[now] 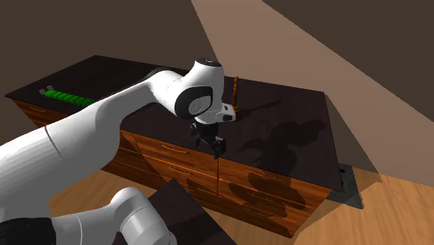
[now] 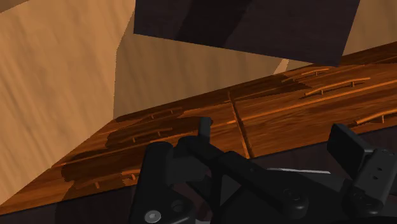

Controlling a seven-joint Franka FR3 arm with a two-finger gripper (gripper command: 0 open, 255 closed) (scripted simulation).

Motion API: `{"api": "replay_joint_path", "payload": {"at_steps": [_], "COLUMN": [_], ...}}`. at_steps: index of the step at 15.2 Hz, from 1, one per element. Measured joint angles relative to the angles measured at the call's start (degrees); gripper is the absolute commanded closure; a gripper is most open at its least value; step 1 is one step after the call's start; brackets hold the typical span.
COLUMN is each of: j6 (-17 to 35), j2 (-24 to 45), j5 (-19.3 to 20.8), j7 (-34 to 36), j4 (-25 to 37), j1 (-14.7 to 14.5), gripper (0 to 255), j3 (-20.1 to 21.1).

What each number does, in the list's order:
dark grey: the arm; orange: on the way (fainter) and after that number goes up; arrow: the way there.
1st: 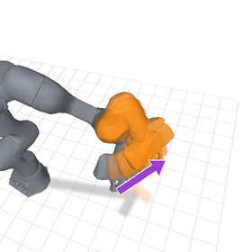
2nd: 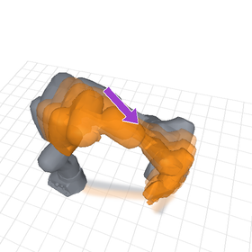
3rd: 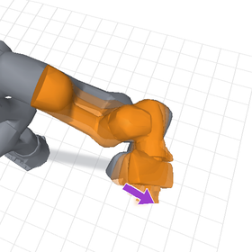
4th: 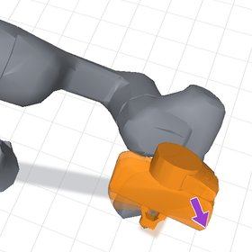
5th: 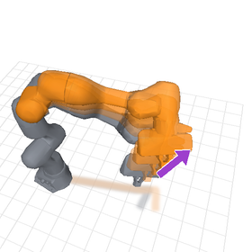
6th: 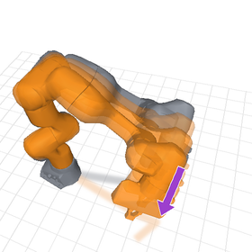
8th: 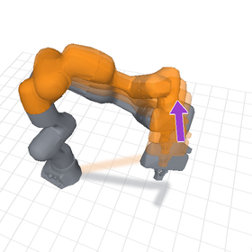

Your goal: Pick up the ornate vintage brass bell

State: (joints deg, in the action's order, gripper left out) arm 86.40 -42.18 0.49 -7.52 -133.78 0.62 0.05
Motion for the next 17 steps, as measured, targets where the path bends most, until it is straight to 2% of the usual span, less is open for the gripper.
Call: {"api": "replay_joint_path", "payload": {"at_steps": [2, 8, 17], "j6": [1.03, 11.14, 22.87], "j2": [0.86, 9.7, 25.28], "j5": [-0.02, -1.08, -6.64], "j7": [-0.73, -9.65, -25.0], "j4": [0.13, 2.86, 12.42], "j1": [-0.23, -2.94, -7.83], "gripper": [0, 0, 0], "j3": [-0.27, -3.33, -6.78]}}
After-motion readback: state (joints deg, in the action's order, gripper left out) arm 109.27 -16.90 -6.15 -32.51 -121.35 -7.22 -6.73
